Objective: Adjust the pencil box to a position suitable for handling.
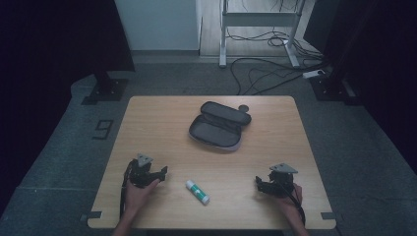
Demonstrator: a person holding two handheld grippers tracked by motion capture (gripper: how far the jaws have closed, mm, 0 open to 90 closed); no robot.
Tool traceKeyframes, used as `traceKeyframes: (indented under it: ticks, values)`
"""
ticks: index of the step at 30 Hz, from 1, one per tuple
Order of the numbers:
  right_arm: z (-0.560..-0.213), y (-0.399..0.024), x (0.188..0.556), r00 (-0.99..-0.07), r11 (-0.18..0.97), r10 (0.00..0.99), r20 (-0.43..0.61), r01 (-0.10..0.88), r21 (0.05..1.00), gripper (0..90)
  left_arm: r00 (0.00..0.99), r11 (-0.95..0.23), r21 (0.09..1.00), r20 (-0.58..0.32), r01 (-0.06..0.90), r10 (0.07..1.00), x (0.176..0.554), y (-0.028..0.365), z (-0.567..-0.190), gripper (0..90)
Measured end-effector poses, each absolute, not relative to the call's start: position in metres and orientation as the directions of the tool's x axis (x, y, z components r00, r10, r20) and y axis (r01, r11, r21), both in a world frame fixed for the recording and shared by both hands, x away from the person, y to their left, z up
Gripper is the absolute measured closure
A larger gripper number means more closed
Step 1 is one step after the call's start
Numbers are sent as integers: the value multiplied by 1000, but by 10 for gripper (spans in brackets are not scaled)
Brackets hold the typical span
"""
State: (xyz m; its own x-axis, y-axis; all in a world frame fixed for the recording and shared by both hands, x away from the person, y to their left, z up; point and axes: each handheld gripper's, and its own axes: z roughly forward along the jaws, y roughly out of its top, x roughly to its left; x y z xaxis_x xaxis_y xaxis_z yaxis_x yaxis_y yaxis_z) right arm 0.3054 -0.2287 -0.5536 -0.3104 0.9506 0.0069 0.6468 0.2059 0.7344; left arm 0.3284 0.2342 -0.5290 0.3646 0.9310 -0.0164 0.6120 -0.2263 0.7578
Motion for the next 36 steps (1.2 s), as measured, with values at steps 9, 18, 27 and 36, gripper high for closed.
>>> traceKeyframes:
  ticks: [9, 18, 27, 36]
  values:
    - [-546, -220, 302, -325, 204, 946, 5, 604, 770, 182, 381, -228, 774, -19, 591, 924, 324, 228, -523, 214]
    - [-538, -220, 305, -320, 151, 946, 59, 593, 791, 191, 395, -202, 782, -61, 590, 917, 330, 221, -514, 256]
    - [-534, -217, 308, -335, 157, 940, 60, 583, 797, 218, 367, -159, 782, -94, 602, 926, 346, 217, -507, 273]
    - [-533, -220, 307, -340, 148, 938, 75, 584, 798, 231, 371, -148, 792, -104, 592, 923, 369, 201, -491, 277]
